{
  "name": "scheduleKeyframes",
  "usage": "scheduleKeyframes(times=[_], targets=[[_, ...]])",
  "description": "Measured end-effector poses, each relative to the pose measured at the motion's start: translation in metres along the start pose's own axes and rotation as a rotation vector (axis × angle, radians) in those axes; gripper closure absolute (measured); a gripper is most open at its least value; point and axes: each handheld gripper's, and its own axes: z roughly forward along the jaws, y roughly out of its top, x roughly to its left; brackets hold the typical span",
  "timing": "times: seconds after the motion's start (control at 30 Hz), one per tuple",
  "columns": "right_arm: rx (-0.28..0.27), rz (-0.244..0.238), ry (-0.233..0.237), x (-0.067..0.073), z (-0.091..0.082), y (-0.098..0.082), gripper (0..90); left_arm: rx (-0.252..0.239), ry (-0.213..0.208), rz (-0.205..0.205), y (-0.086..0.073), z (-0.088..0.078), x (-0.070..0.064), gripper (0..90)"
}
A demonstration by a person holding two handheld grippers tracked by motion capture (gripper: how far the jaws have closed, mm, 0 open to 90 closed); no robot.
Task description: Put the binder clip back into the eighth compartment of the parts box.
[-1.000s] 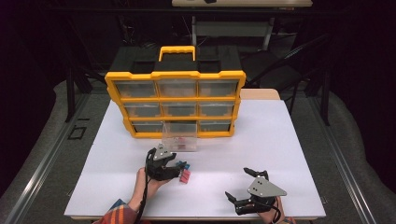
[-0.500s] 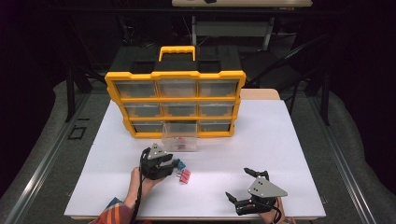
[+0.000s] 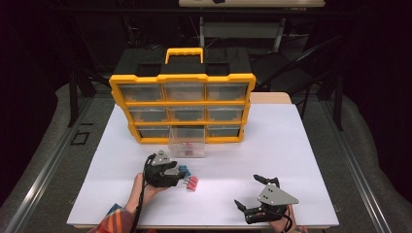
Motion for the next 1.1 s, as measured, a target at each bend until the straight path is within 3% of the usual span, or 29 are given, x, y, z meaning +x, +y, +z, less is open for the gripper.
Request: scheduleKeyframes(times=[0.27,0.6,1.1], targets=[[-0.003,0.0,0.0,0.0,0.0,0.0,0.8,0.018,-0.008,0.041,-0.002,0.009,-0.002,41.5],[0.004,-0.003,-0.001,0.0,-0.001,0.0,0.9,0.027,0.001,0.091,-0.006,0.014,-0.003,49.4],[0.002,0.0,0.001,-0.001,-0.001,0.0,0.9,-0.002,0.01,0.092,-0.005,0.005,-0.001,49.8]])
